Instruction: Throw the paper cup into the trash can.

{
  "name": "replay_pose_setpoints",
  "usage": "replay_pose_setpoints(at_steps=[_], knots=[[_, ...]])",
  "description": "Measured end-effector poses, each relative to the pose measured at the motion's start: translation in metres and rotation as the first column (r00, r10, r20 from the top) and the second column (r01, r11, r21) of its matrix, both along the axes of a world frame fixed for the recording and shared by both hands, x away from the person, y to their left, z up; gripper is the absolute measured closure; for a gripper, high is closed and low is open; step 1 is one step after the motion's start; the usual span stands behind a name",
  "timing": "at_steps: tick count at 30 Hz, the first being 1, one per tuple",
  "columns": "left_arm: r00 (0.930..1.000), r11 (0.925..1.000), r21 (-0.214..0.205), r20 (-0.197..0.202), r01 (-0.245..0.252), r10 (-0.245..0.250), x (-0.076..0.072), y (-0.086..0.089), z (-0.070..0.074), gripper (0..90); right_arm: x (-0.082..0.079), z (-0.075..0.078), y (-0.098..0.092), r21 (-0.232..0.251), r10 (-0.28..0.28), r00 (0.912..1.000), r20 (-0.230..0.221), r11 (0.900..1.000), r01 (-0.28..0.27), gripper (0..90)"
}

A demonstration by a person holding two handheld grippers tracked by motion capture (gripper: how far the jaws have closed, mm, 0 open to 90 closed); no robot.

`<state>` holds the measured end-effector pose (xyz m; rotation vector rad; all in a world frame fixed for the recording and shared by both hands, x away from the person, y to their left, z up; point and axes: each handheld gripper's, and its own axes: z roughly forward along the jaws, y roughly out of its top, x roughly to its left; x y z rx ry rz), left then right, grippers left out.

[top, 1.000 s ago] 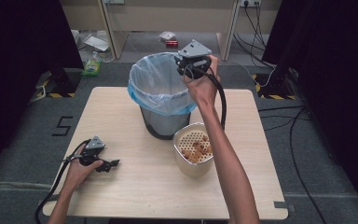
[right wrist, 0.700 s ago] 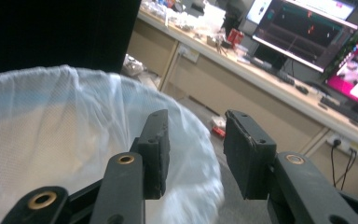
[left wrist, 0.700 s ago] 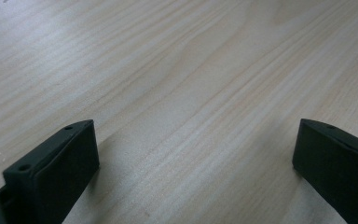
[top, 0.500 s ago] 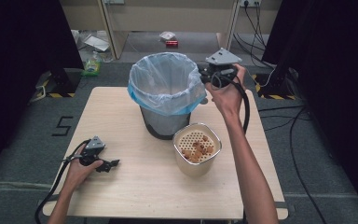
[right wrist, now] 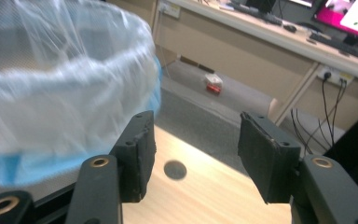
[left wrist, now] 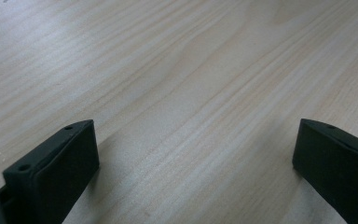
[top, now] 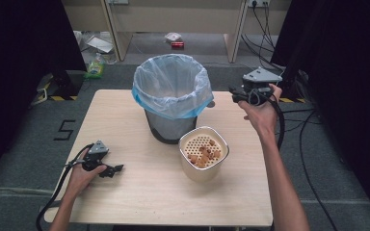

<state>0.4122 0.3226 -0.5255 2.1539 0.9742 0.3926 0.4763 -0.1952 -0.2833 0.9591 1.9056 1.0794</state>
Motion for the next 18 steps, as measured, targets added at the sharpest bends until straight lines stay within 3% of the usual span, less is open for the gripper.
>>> replay_pose_setpoints(at_steps=[9, 10, 18], knots=[[1.0000, 1.0000, 0.001, -0.001, 0.000, 0.000, 0.000, 0.000, 0.000, 0.0, -0.018, -0.037, -0.027, 0.004, -0.021, 0.9971, -0.073, 0.9998, 0.022, 41.8], [1.0000, 1.0000, 0.000, 0.000, 0.000, 0.000, 0.000, 0.000, 0.000, 0.0, -0.024, -0.047, -0.032, 0.005, -0.021, 0.9956, -0.091, 0.9998, 0.021, 41.1], [1.0000, 1.0000, -0.001, 0.000, -0.001, 0.001, 0.000, 0.000, 0.000, 0.0, -0.044, -0.089, -0.053, 0.005, -0.039, 0.9867, -0.158, 0.9992, 0.040, 39.2]])
